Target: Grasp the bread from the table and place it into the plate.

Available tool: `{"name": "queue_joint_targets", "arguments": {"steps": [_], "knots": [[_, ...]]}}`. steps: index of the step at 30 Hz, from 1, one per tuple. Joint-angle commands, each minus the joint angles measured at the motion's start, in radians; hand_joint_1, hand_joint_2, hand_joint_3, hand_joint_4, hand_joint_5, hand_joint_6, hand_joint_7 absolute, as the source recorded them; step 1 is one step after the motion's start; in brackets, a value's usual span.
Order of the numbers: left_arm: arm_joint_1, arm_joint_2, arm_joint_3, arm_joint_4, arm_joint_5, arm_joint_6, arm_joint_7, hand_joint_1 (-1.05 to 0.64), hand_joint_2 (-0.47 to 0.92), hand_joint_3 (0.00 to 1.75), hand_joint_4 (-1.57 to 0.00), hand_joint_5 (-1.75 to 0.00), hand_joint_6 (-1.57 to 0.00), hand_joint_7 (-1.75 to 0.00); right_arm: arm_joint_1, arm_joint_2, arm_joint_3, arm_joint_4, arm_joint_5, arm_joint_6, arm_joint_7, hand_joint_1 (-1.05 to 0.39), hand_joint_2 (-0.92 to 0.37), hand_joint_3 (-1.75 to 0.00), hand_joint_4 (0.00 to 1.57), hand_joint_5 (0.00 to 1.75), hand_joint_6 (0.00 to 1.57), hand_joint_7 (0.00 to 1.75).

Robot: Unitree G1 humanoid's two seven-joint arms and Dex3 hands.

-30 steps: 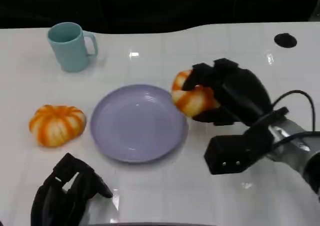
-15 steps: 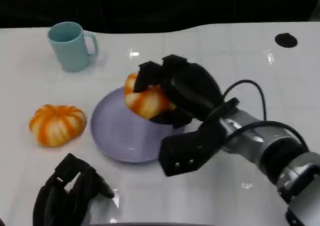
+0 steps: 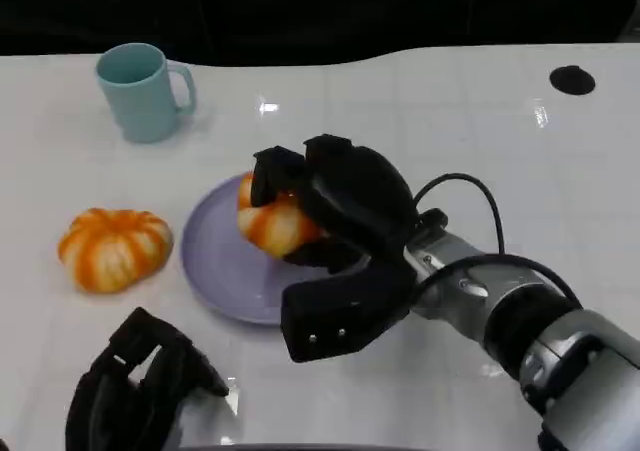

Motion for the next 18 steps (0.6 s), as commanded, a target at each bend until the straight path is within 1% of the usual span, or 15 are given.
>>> {"name": "queue_joint_targets", "arguments": {"steps": [1, 2, 3, 4, 5, 6, 7, 9, 11, 14, 18], "knots": [[0.009, 0.009, -0.001, -0.013, 0.010, -0.016, 0.008, -0.55, 0.92, 0.25, -0.62, -1.75, -0.51, -1.50, -0.024, 0.005, 0.017, 0.009, -0.009, 0.036, 0.028, -0.27, -0.85, -0.30, 0.77, 1.33, 0.79, 0.77], [0.009, 0.009, -0.001, -0.013, 0.011, -0.018, 0.009, -0.55, 0.92, 0.25, -0.62, -1.75, -0.51, -1.50, -0.027, 0.005, 0.022, 0.010, -0.010, 0.046, 0.044, -0.32, -0.89, -0.22, 0.71, 1.11, 0.80, 0.48], [0.008, 0.010, 0.001, -0.011, 0.006, -0.016, 0.002, -0.55, 0.92, 0.25, -0.62, -1.75, -0.51, -1.50, -0.031, 0.007, 0.026, 0.010, -0.007, 0.058, 0.073, -0.33, -0.91, -0.20, 0.69, 1.02, 0.81, 0.38], [0.007, 0.010, 0.002, -0.009, 0.002, -0.014, -0.003, -0.54, 0.92, 0.26, -0.62, -1.75, -0.51, -1.50, -0.034, 0.009, 0.028, 0.009, -0.004, 0.066, 0.094, -0.38, -0.91, -0.20, 0.60, 0.76, 0.72, 0.23], [0.007, 0.010, 0.002, -0.009, 0.002, -0.013, -0.001, -0.54, 0.92, 0.26, -0.62, -1.75, -0.51, -1.49, -0.037, 0.010, 0.033, 0.009, -0.004, 0.079, 0.121, -0.42, -0.92, -0.20, 0.57, 0.49, 0.65, 0.11], [0.006, 0.010, 0.002, -0.007, 0.001, -0.014, -0.004, -0.54, 0.92, 0.26, -0.62, -1.75, -0.51, -1.49, -0.039, 0.012, 0.039, 0.009, -0.007, 0.091, 0.145, -0.45, -0.92, -0.23, 0.51, 0.36, 0.58, 0.06], [0.005, 0.011, 0.002, -0.006, 0.001, -0.015, -0.005, -0.54, 0.92, 0.27, -0.62, -1.75, -0.51, -1.49, -0.039, 0.012, 0.043, 0.009, -0.009, 0.098, 0.160, -0.52, -0.92, -0.26, 0.42, 0.24, 0.46, 0.02], [0.005, 0.011, 0.002, -0.006, 0.003, -0.018, -0.006, -0.54, 0.92, 0.27, -0.62, -1.75, -0.51, -1.49, -0.039, 0.015, 0.050, 0.007, -0.012, 0.116, 0.181, -0.55, -0.92, -0.28, 0.37, 0.18, 0.40, 0.01], [0.007, 0.013, 0.000, -0.010, 0.007, -0.016, 0.001, -0.54, 0.92, 0.27, -0.61, -1.75, -0.51, -1.49, -0.039, 0.019, 0.058, 0.006, -0.015, 0.136, 0.201, -0.67, -0.92, -0.31, 0.21, 0.08, 0.26, 0.00], [0.007, 0.015, -0.003, -0.018, 0.017, -0.012, 0.016, -0.56, 0.92, 0.26, -0.62, -1.75, -0.52, -1.49, -0.041, 0.022, 0.066, 0.004, -0.010, 0.156, 0.236, -0.76, -0.92, -0.30, 0.10, 0.02, 0.16, 0.00], [0.012, 0.012, -0.005, -0.028, 0.019, -0.011, 0.021, -0.56, 0.92, 0.26, -0.62, -1.75, -0.52, -1.49, -0.037, 0.021, 0.064, -0.001, -0.001, 0.160, 0.251, -0.82, -0.92, -0.28, 0.03, 0.00, 0.12, 0.00]]}}
